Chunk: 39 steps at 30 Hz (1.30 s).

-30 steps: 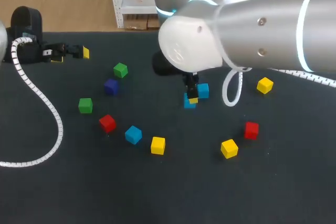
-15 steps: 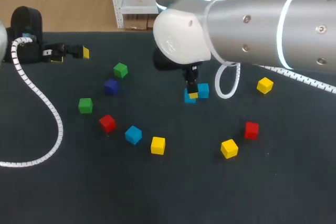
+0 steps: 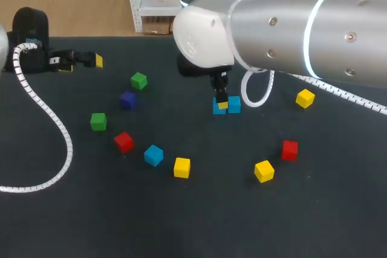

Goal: Place the blue cubes, place green cubes on the blue cubes, place the yellow cubes on the green cubes, then place the red cubes on the yellow cubes, and place purple cube on the red cubes.

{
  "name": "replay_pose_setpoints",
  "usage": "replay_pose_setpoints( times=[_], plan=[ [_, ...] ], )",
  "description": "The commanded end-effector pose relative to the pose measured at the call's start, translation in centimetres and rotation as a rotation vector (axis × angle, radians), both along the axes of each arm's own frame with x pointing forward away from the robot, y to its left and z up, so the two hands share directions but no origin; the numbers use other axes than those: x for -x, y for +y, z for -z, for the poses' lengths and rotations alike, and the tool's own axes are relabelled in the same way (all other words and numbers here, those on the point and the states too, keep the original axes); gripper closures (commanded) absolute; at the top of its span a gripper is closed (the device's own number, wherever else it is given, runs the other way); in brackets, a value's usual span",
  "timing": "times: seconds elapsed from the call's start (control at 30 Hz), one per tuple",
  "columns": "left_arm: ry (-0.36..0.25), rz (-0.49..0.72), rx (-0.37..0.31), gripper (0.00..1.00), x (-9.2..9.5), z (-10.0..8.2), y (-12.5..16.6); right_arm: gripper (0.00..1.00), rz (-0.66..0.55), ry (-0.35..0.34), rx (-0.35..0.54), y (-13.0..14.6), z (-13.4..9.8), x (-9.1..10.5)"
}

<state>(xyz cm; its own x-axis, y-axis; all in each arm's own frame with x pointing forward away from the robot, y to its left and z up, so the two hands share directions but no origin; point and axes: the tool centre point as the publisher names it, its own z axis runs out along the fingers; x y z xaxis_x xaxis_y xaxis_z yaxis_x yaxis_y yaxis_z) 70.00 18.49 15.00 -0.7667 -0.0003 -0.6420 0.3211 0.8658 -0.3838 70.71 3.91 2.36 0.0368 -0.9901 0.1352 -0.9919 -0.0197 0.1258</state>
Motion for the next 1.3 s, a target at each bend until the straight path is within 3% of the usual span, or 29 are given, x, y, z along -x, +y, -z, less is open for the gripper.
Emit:
replay_pose_setpoints(
  times=[0.03,1.3],
  plan=[
    [0.000,0.000,0.000,0.00,0.0,0.0,0.0,1.00,0.004,0.020,0.001,0.1,0.3,-0.9],
    [0.000,0.000,0.000,0.00,0.0,0.0,0.0,1.00,-0.012,0.053,0.012,0.3,1.6,-1.4]
  ],
)
